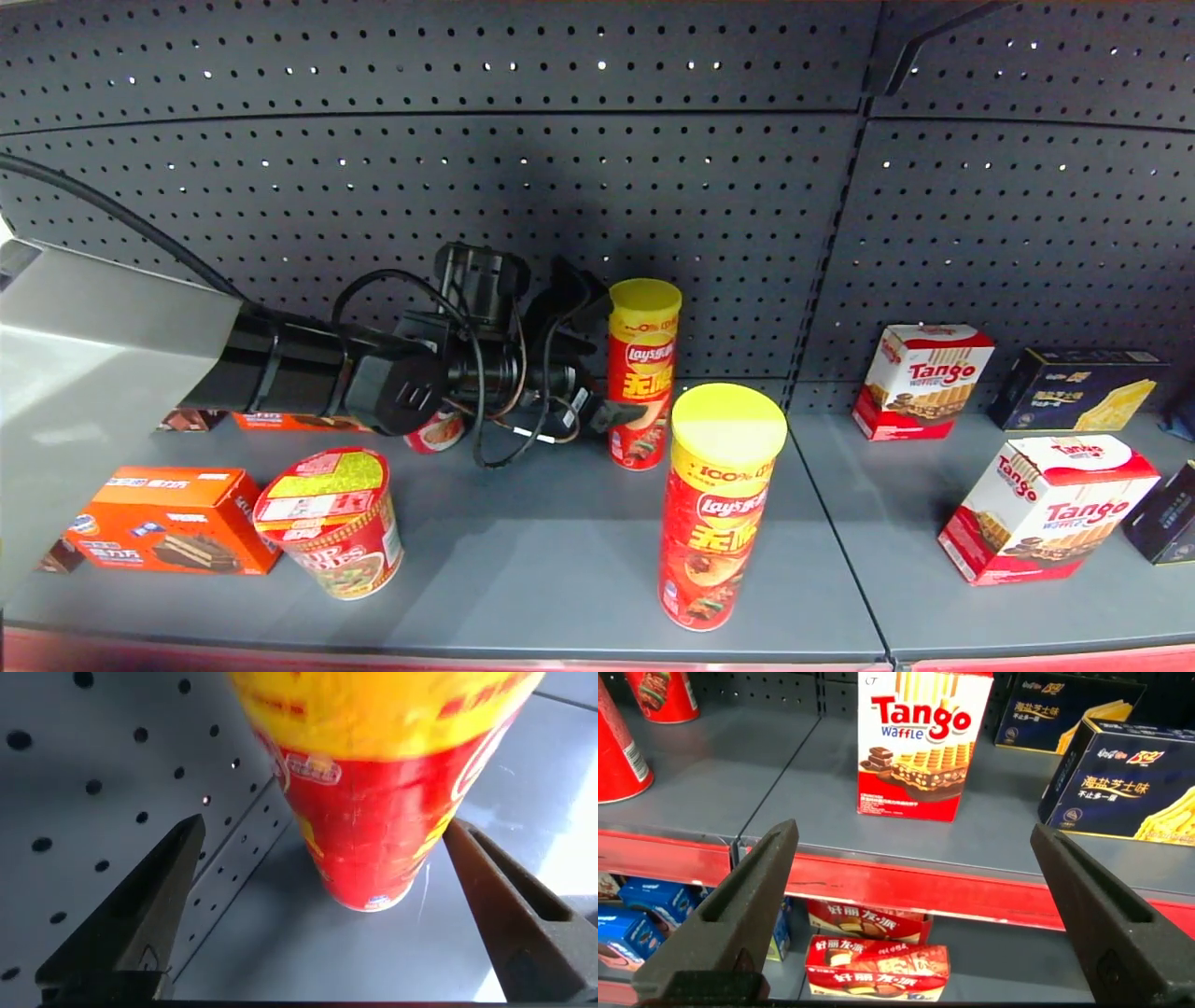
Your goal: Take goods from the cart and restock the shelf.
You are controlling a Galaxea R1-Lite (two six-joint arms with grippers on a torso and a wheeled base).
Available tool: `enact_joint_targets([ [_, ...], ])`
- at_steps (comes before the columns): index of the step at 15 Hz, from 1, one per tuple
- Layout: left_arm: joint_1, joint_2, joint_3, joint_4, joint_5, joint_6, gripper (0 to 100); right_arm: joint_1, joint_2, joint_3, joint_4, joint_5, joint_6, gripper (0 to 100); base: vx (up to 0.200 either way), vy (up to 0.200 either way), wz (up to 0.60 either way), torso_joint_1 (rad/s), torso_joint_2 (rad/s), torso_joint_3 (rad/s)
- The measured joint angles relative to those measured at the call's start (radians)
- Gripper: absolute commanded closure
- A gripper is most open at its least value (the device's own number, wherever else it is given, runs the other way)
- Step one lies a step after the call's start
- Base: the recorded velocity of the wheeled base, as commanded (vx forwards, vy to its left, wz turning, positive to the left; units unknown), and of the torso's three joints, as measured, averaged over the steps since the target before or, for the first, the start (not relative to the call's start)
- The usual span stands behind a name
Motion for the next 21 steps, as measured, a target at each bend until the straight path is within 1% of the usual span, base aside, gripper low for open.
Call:
enact_joint_targets([
  [2, 0.005, -0.011, 0.016, -0.002, -0.002, 0.002, 0, -0.001, 0.000, 0.000, -0.001, 0.000, 0.000, 0, 0.000, 0.000, 0.00, 0.000, 0.00, 0.000],
  [7, 0.017, -0.107, 0.106, -0.006, -0.006, 0.009, 0, -0.001, 0.000, 0.000, 0.029, 0.007, 0.002, 0, 0.000, 0.000, 0.00, 0.000, 0.00, 0.000],
  [10, 0.022, -0.163, 0.168, -0.006, 0.019, 0.010, 0, 0.000, 0.000, 0.000, 0.028, 0.007, 0.003, 0, 0.000, 0.000, 0.00, 0.000, 0.00, 0.000],
  [13, 0.011, -0.220, 0.223, -0.006, 0.107, 0.000, 0, -0.001, 0.000, 0.000, 0.028, 0.007, 0.003, 0, 0.000, 0.000, 0.00, 0.000, 0.00, 0.000],
  [15, -0.002, -0.257, 0.259, -0.007, 0.190, -0.019, 0, -0.001, 0.000, 0.000, 0.029, 0.007, 0.003, 0, 0.000, 0.000, 0.00, 0.000, 0.00, 0.000],
  [16, -0.013, -0.273, 0.274, -0.010, 0.265, -0.032, 0, -0.001, 0.000, 0.000, 0.029, 0.006, 0.003, 0, 0.000, 0.000, 0.00, 0.000, 0.00, 0.000],
  [17, -0.027, -0.283, 0.287, -0.034, 0.321, -0.047, 0, -0.001, 0.000, 0.000, 0.029, 0.007, 0.003, 0, 0.000, 0.000, 0.00, 0.000, 0.00, 0.000],
  [18, -0.041, -0.291, 0.296, -0.061, 0.357, -0.057, 0, 0.000, 0.000, 0.000, 0.029, 0.006, 0.003, 0, 0.000, 0.000, 0.00, 0.000, 0.00, 0.000],
  [19, -0.051, -0.294, 0.299, -0.106, 0.409, -0.063, 0, -0.001, 0.000, 0.000, 0.029, 0.007, 0.003, 0, 0.000, 0.000, 0.00, 0.000, 0.00, 0.000],
  [20, -0.062, -0.295, 0.303, -0.126, 0.450, -0.067, 0, 0.000, 0.000, 0.000, 0.029, 0.006, 0.003, 0, 0.000, 0.000, 0.00, 0.000, 0.00, 0.000],
  [21, -0.073, -0.291, 0.303, -0.151, 0.537, -0.074, 0, 0.000, 0.000, 0.000, 0.029, 0.007, 0.003, 0, 0.000, 0.000, 0.00, 0.000, 0.00, 0.000],
])
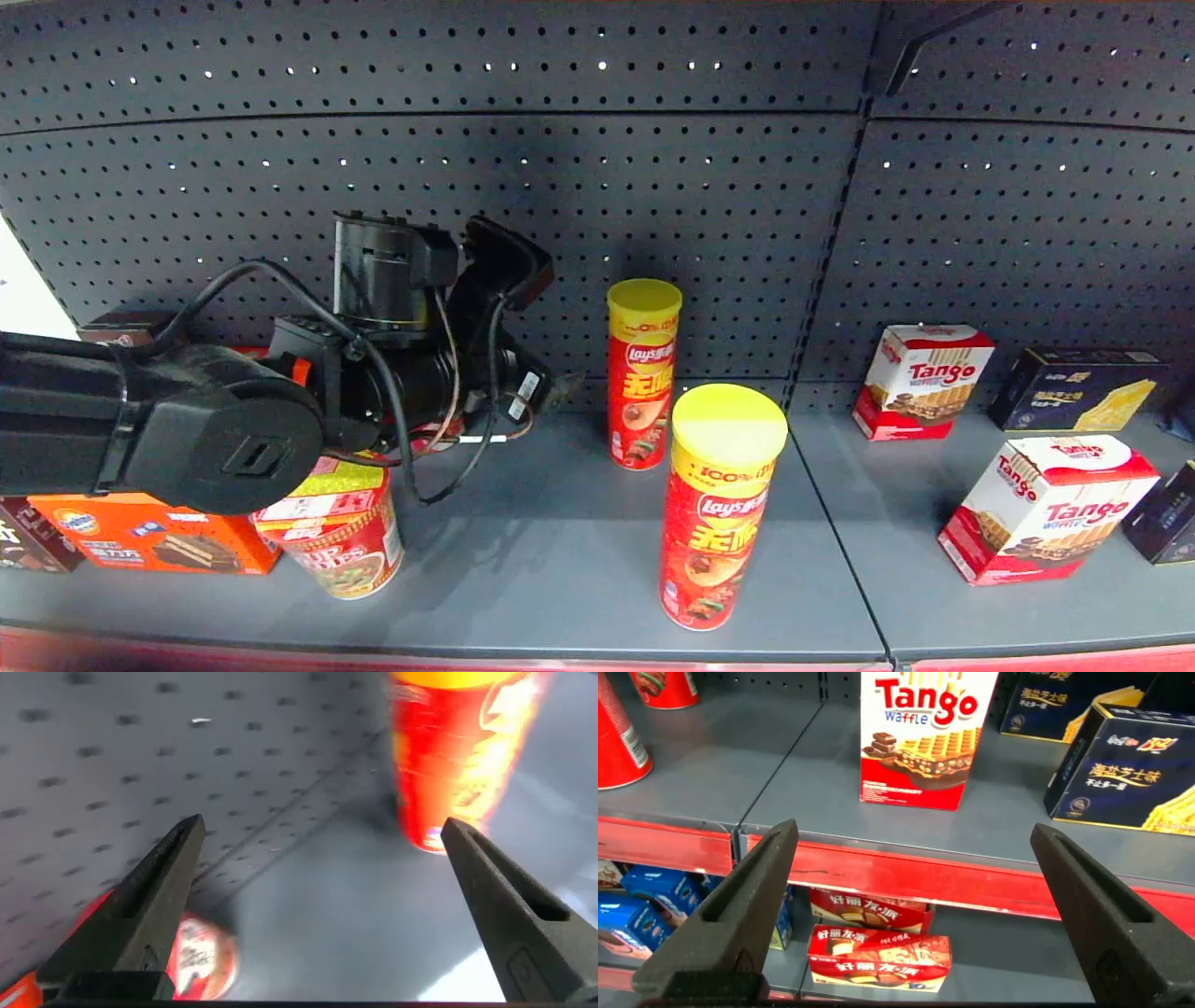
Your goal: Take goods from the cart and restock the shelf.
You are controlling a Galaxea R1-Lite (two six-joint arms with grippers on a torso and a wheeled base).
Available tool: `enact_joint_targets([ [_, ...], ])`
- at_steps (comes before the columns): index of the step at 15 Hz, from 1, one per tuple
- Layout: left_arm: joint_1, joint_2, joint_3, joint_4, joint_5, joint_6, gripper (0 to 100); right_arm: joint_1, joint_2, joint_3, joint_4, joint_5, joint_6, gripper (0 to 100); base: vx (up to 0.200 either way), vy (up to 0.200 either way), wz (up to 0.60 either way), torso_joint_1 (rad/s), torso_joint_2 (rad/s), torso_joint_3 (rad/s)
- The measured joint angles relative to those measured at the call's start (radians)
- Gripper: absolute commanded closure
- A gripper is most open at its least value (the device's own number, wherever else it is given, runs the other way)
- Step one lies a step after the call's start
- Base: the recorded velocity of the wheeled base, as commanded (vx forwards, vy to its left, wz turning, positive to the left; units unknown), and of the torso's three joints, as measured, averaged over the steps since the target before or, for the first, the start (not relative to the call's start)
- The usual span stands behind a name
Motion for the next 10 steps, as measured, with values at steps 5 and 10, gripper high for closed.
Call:
enact_joint_targets([
  [5, -0.040, 0.038, 0.010, -0.022, 0.182, -0.054, 0, 0.000, 0.000, 0.000, 0.000, -0.004, 0.000, 0, 0.000, 0.000, 0.00, 0.000, 0.00, 0.000],
  [10, -0.048, 0.091, -0.002, -0.022, 0.258, -0.081, 0, 0.000, 0.000, 0.000, 0.000, -0.005, 0.001, 0, 0.000, 0.000, 0.00, 0.000, 0.00, 0.000],
])
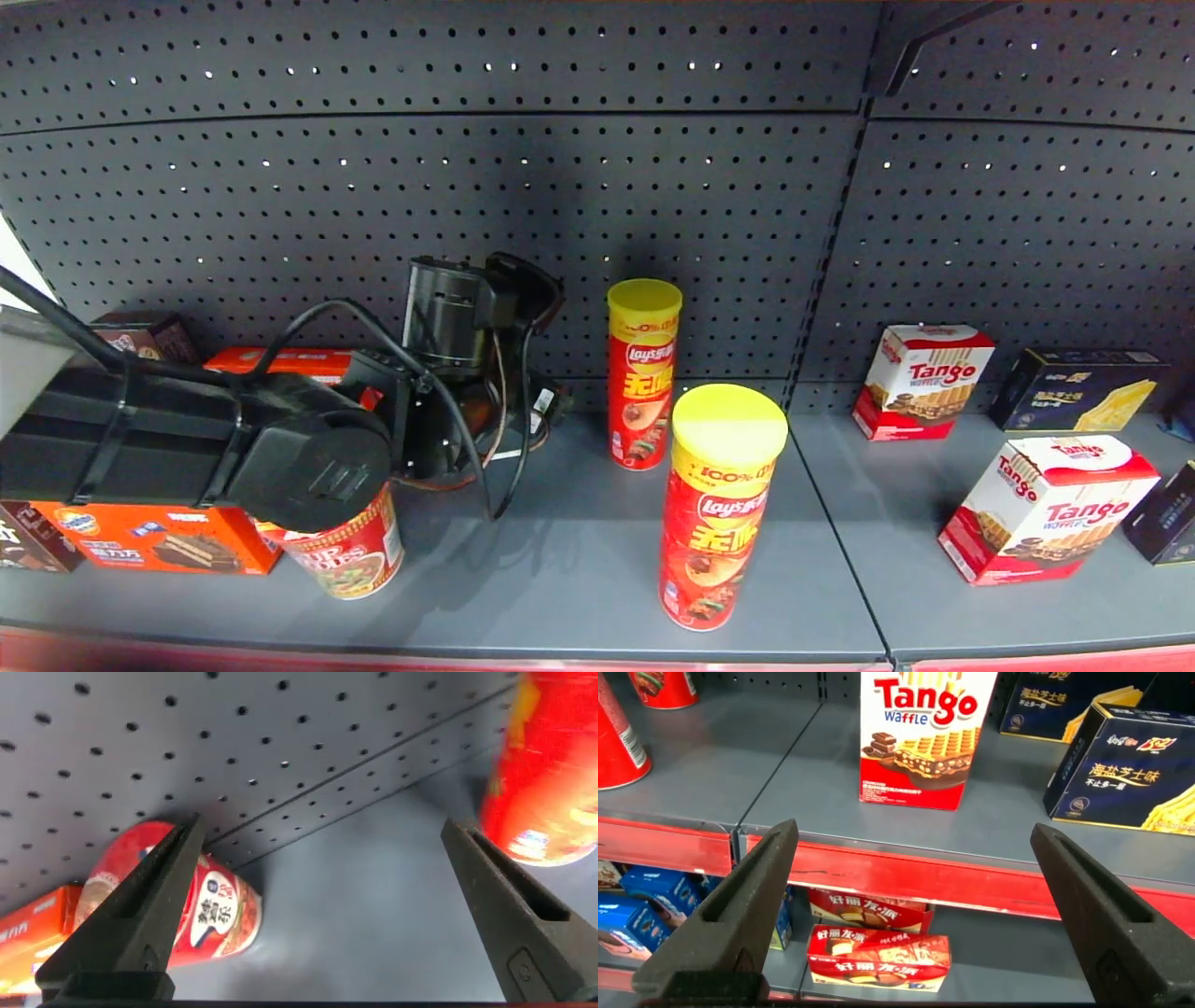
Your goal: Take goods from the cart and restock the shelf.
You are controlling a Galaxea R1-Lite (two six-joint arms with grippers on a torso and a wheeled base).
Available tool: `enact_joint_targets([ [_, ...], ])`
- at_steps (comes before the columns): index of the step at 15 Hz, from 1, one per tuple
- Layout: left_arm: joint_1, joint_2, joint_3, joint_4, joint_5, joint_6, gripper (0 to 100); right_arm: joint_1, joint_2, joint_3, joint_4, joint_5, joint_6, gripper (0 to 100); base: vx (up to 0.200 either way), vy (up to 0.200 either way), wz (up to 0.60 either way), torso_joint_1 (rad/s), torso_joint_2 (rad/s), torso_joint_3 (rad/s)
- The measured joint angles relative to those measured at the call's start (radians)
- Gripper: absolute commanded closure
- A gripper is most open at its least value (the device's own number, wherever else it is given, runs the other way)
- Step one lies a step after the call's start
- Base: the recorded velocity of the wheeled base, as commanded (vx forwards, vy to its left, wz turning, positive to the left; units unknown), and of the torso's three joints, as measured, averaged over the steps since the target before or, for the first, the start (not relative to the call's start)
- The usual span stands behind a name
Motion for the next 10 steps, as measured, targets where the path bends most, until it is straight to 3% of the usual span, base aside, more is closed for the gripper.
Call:
enact_joint_targets([
  [10, -0.013, 0.158, -0.157, 0.000, 0.013, -0.046, 0, 0.000, 0.000, 0.000, 0.000, -0.002, 0.000, 0, 0.000, 0.000, 0.00, 0.000, 0.00, 0.000],
])
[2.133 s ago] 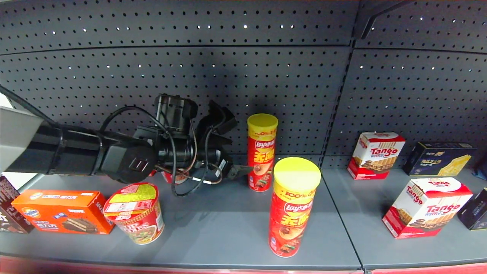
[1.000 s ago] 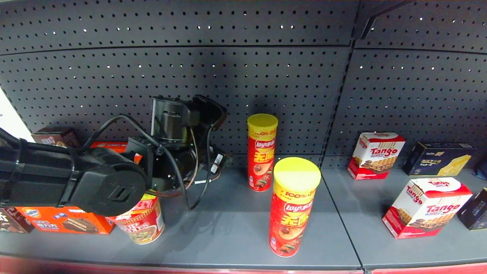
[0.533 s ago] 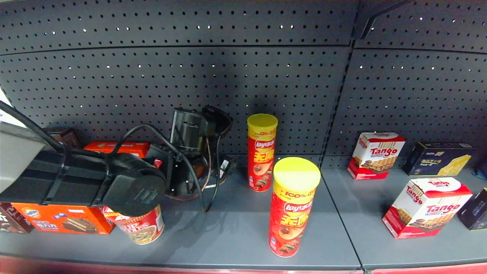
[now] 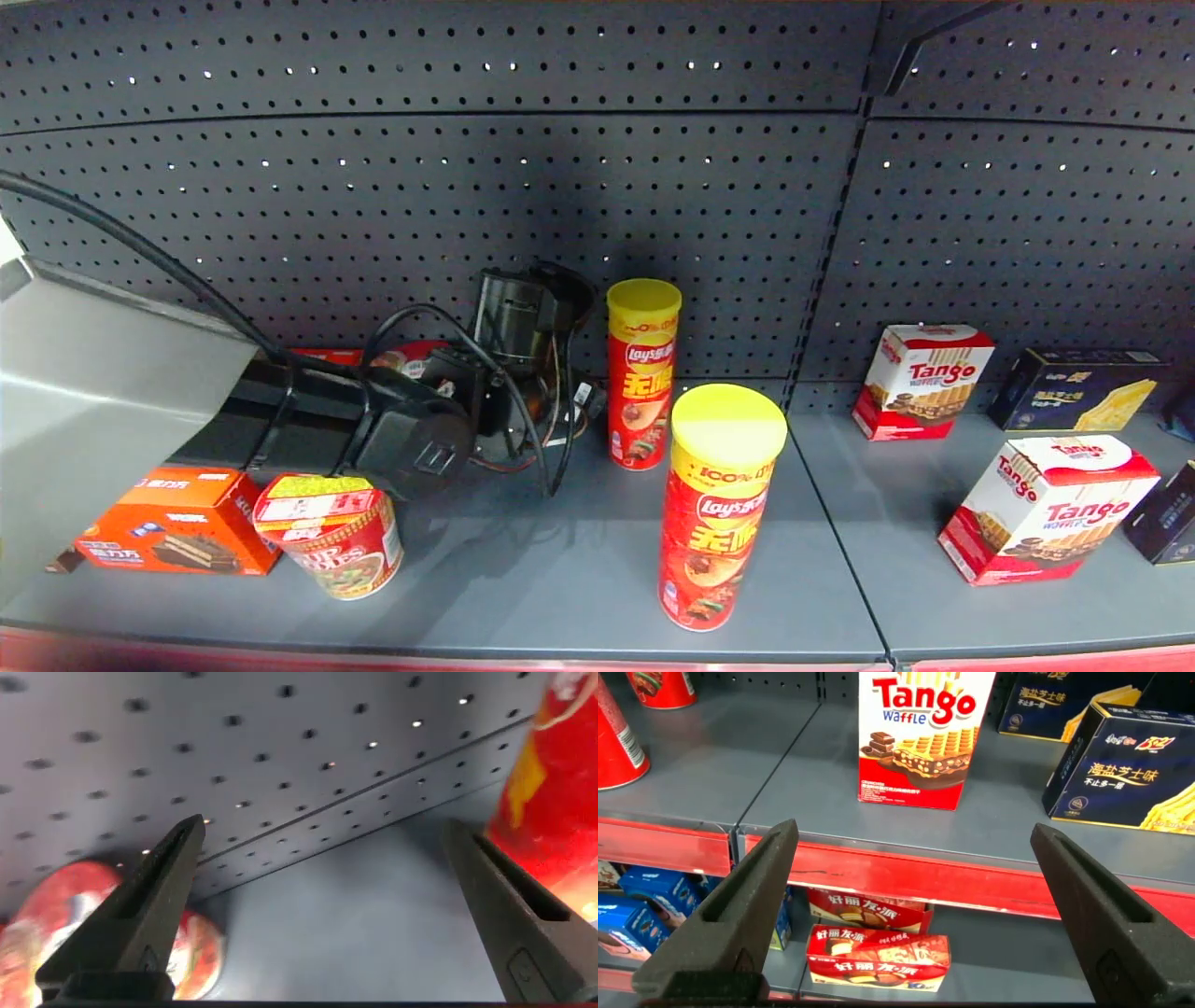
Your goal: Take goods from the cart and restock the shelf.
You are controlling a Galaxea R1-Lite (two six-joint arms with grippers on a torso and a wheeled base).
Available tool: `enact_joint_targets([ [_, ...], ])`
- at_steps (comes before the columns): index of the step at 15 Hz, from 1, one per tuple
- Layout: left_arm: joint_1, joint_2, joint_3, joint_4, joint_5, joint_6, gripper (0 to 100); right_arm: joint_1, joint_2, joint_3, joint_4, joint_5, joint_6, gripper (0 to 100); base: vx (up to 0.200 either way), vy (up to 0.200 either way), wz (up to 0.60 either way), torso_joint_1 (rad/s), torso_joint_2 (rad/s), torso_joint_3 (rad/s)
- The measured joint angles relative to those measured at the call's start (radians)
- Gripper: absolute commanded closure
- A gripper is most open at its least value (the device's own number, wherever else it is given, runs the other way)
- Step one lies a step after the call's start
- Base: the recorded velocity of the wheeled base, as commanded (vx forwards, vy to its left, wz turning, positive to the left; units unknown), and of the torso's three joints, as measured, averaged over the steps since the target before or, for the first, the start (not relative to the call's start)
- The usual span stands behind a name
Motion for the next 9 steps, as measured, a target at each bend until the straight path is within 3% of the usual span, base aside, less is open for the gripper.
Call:
enact_joint_targets([
  [9, -0.022, 0.047, -0.038, 0.000, 0.000, -0.014, 0, 0.001, 0.000, 0.000, 0.000, 0.000, 0.000, 0, 0.000, 0.000, 0.00, 0.000, 0.00, 0.000],
])
